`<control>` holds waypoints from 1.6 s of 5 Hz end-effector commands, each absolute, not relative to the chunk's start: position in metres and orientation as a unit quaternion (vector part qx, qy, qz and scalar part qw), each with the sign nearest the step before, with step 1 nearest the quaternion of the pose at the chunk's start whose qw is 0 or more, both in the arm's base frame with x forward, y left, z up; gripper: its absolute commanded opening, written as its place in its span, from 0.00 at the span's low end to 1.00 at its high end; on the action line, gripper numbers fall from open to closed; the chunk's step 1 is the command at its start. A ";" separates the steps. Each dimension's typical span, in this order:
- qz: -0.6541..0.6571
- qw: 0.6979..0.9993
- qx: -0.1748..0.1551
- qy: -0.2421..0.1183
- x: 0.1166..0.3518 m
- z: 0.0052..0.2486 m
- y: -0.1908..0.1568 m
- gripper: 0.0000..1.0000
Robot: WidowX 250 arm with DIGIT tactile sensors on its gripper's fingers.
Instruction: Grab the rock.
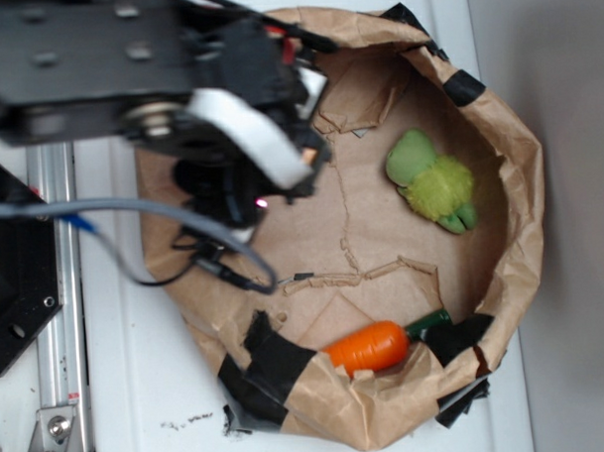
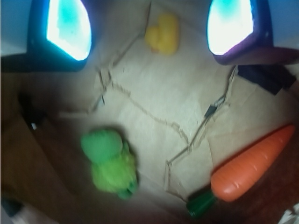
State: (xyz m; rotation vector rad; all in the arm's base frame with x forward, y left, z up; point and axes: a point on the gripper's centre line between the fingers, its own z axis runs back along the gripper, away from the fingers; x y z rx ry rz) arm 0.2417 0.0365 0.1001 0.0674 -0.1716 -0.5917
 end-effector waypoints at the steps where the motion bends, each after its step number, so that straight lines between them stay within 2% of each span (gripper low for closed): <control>1: -0.341 0.937 0.064 -0.049 0.261 0.102 0.033 1.00; 2: -0.376 0.923 0.075 -0.022 0.268 0.094 0.038 1.00; 3: -0.419 0.902 0.102 -0.006 0.269 0.073 0.048 1.00; 4: -0.443 0.892 0.091 -0.023 0.269 0.075 0.056 1.00; 6: -0.488 0.861 0.144 -0.020 0.262 0.067 0.075 1.00; 7: -0.508 0.846 0.161 -0.016 0.256 0.064 0.077 1.00; 8: -0.511 0.844 0.164 -0.008 0.248 0.062 0.088 1.00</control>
